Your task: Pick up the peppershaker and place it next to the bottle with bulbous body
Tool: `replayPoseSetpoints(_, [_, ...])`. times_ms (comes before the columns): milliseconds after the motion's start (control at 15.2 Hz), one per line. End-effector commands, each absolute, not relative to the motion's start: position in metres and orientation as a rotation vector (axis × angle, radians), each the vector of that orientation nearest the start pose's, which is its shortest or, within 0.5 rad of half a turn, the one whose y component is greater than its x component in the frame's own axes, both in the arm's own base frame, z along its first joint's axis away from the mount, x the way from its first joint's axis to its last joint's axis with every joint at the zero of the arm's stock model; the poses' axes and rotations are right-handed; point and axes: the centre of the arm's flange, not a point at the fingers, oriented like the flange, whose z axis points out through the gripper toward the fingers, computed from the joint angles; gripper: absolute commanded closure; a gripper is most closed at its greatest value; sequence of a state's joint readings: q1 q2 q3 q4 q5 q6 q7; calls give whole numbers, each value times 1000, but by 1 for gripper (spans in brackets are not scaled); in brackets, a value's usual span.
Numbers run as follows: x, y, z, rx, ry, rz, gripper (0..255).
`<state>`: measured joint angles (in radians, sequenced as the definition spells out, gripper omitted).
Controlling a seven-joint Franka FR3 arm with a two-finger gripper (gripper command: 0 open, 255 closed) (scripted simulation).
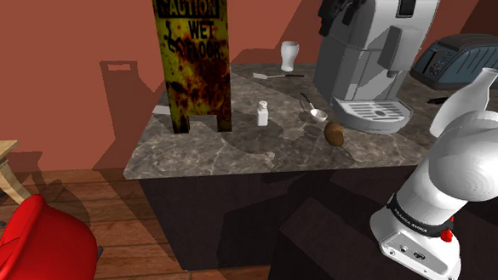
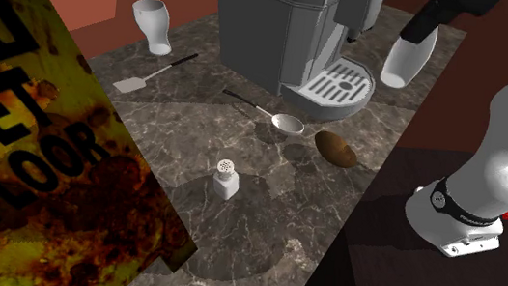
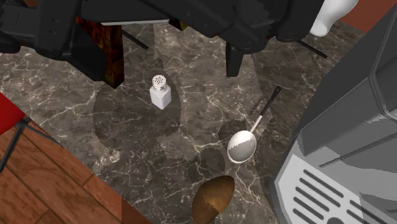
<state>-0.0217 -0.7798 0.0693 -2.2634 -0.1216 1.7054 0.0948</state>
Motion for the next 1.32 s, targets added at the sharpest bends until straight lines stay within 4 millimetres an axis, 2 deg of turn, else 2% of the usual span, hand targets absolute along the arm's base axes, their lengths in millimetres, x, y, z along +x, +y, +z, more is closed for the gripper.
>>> replayPoseSetpoints(0, [321, 13, 647, -3274, 96, -380, 0])
replayPoseSetpoints(1254, [495, 25, 454, -3200, 317, -143, 0])
